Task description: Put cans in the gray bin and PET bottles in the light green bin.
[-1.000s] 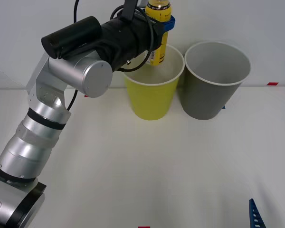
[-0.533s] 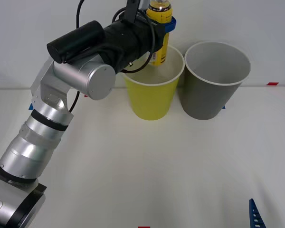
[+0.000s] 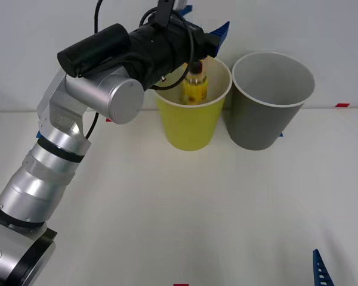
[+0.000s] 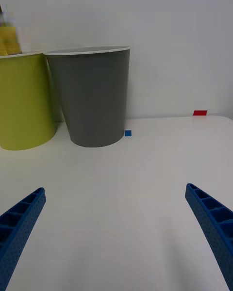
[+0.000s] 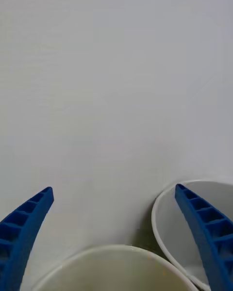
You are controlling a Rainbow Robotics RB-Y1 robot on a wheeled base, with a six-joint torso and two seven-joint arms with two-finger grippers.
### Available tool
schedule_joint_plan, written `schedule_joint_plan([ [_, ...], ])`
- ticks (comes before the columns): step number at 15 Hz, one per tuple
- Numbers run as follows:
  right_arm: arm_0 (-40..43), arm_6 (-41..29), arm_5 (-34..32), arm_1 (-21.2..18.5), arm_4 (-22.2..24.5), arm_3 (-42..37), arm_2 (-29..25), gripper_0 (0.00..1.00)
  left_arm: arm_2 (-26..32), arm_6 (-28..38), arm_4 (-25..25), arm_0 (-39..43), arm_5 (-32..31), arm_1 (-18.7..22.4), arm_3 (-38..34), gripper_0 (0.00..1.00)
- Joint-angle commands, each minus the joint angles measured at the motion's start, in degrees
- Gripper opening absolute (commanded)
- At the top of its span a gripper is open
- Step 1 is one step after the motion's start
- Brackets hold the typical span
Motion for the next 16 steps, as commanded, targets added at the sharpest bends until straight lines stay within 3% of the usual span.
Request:
schedule_joint_plan([
  [1, 0.0, 0.0, 0.0, 0.0, 0.0, 0.0, 0.0, 1.00, 0.0, 0.0, 0.0, -0.1, 0.0, 0.1, 0.0, 1.00],
  [16, 0.0, 0.0, 0.0, 0.0, 0.0, 0.0, 0.0, 1.00, 0.0, 0.0, 0.8, 0.0, 0.0, 0.7, -0.2, 1.00],
])
